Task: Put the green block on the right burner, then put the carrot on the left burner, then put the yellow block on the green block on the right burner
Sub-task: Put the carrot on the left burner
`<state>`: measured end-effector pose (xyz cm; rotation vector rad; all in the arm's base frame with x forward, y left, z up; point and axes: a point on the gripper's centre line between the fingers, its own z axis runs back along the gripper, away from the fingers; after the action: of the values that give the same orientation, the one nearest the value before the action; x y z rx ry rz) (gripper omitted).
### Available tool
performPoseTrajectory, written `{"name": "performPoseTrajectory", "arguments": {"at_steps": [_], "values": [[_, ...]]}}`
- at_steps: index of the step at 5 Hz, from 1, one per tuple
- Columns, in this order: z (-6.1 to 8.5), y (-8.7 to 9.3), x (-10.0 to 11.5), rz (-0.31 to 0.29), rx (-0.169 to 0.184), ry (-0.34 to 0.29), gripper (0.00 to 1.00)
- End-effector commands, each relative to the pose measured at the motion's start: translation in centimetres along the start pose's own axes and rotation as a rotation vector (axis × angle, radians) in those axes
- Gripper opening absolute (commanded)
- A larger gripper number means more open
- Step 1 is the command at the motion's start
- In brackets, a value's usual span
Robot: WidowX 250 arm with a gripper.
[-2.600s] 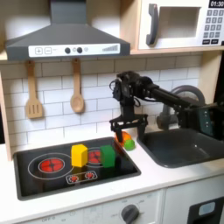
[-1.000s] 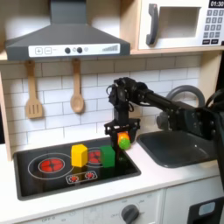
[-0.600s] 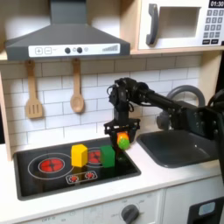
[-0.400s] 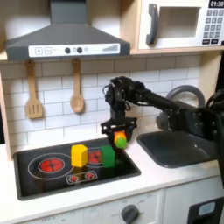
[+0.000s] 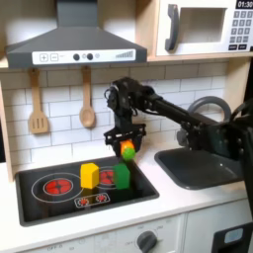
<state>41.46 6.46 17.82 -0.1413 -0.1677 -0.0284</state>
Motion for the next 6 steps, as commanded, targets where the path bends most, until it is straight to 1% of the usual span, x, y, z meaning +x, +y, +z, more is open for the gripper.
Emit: {"name": "performPoseTrajectory", "arguments": {"at_steps": [1,3,4,5,6], "values": [[2.1,1.3,-0.5,0.031,-0.007,-0.027,0.00],[2.1,3.7,-1.3,0.068,0.014,-0.011,0.00],[2.5,5.0,-1.7,0.078,0.013,-0.016,0.00],[2.7,5.9,-2.0,0.085,0.021,-0.015,0.00],[3.2,6.8,-2.4,0.094,0.017,-0.015,0.00]]}}
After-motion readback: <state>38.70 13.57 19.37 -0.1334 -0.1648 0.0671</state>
